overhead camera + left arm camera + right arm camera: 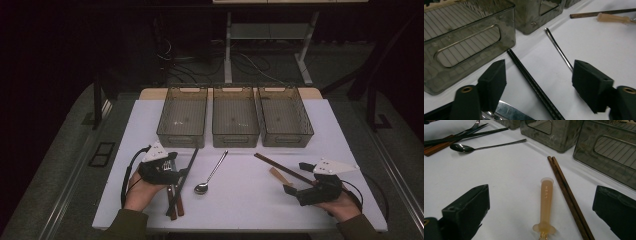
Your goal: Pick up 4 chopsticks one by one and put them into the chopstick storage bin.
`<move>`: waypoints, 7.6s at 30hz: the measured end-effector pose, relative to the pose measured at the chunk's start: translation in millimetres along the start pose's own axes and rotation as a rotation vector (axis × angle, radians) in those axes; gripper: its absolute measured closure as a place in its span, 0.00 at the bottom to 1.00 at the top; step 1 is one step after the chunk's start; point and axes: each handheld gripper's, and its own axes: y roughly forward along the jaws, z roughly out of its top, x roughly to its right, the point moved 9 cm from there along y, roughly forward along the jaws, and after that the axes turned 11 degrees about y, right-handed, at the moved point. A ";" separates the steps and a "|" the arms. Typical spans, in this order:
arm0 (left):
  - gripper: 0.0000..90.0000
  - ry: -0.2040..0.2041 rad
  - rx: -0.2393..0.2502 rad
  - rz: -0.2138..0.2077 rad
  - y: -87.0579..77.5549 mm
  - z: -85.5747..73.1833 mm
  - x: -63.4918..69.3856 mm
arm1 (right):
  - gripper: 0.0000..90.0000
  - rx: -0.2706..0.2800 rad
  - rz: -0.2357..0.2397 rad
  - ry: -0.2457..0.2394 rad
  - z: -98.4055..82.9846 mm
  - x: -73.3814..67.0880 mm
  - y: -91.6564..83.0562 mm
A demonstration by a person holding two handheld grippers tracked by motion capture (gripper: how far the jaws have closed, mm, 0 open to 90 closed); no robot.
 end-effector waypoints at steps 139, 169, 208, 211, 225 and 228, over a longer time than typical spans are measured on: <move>0.85 0.096 -0.251 -0.128 61.2 -6.3 19.1 | 0.01 0.006 0.004 -0.002 0.4 -0.2 0.5; 0.47 0.013 -0.087 -0.109 -23.8 -26.6 6.3 | 0.01 0.001 0.010 0.002 -0.7 -0.8 0.2; 0.86 0.020 -0.159 -0.132 -40.9 -64.1 -1.9 | 0.02 -0.003 0.010 -0.003 -1.3 -1.4 1.5; 0.86 0.024 -0.168 -0.135 -40.3 -65.1 -1.8 | 0.02 -0.002 0.009 -0.003 -1.2 -1.5 1.5; 0.87 0.036 -0.186 -0.125 -37.2 -66.5 -7.6 | 0.01 -0.004 0.011 -0.004 -1.4 -1.6 1.9; 0.87 0.028 -0.188 -0.129 -35.1 -67.4 -7.7 | 0.02 -0.004 0.011 -0.004 -1.3 -1.6 2.0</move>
